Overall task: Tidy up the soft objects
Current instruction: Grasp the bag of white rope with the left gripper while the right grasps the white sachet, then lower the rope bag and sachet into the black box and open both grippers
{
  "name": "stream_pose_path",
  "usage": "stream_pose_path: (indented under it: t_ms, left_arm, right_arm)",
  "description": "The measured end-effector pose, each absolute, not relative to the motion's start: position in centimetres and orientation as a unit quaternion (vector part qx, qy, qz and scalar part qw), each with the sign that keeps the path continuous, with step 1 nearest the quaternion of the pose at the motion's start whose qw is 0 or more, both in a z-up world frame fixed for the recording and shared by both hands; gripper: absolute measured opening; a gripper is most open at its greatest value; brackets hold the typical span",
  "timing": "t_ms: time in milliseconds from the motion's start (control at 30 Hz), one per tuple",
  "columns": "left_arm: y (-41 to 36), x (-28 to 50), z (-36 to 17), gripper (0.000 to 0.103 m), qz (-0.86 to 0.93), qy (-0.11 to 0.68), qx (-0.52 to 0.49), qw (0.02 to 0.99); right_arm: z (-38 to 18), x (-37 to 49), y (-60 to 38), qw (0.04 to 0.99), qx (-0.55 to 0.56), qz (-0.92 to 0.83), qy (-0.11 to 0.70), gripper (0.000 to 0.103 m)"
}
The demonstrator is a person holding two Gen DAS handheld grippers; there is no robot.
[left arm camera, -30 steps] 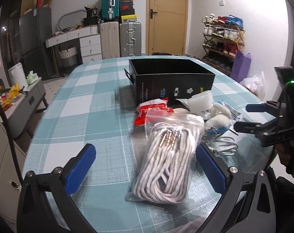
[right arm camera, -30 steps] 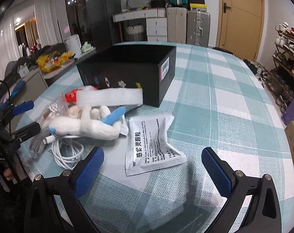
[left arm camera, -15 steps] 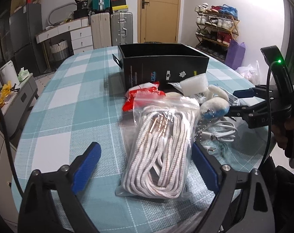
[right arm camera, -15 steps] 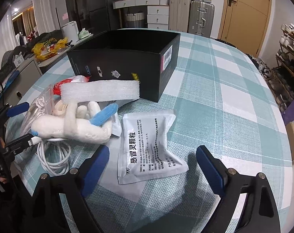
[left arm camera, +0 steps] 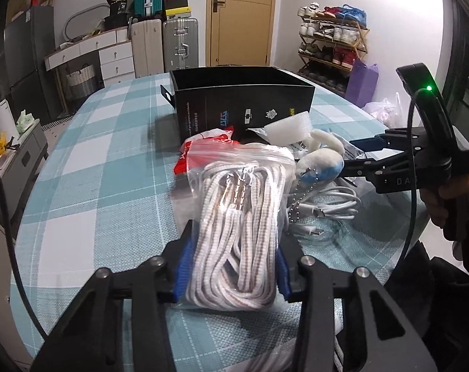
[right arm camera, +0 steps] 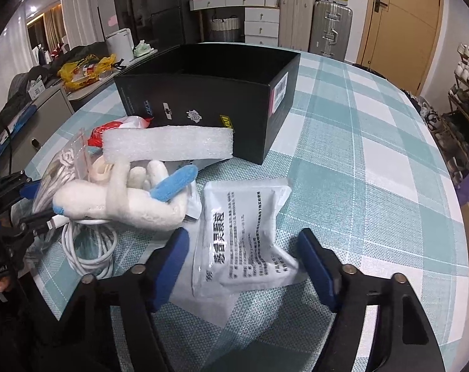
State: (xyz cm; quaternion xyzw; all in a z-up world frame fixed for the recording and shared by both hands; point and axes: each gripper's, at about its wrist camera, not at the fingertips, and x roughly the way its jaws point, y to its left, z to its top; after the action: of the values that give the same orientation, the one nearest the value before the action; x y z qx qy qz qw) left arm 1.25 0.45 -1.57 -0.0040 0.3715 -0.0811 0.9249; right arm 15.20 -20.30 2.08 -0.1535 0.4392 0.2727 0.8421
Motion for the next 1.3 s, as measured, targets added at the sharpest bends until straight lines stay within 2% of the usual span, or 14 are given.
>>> stream_pose_path:
  t_ms: [67,200,233,567,1300]
  left_arm:
    - [0.7,1.2,-1.4,0.041,-0.078,0.366,-0.007,0.927]
    - [0.9,1.2,-1.1,0.041,-0.071,0.360,-0.011,0.930]
    - [1.0,1.2,-1.1,0.041,-0.069,0.359,-0.011,0.931]
    - [1.5,0.9,-0.1,0.041,-0.060,0.337,-0.026,0.939]
    - [2.2,0.0,5.3,0.041,-0.016,0.261,-0.024,0.965]
  right_arm:
    - [2.2,14.9,-20.4,0.842,-0.155,0.276,0.437,0.056]
    - [2.2,14.5,-21.0,0.844,-0.154,0.273,0.435,0.053]
    - [2.2,14.4,-21.2,0.846,-0.152,0.272,0.433,0.046]
    - [2.6,13.2,-22.8,0.862,-0.130,0.267,0.412,0.035]
    - [9.5,9.3,-24.3,0.898,-0.057,0.322,0.294,0.032]
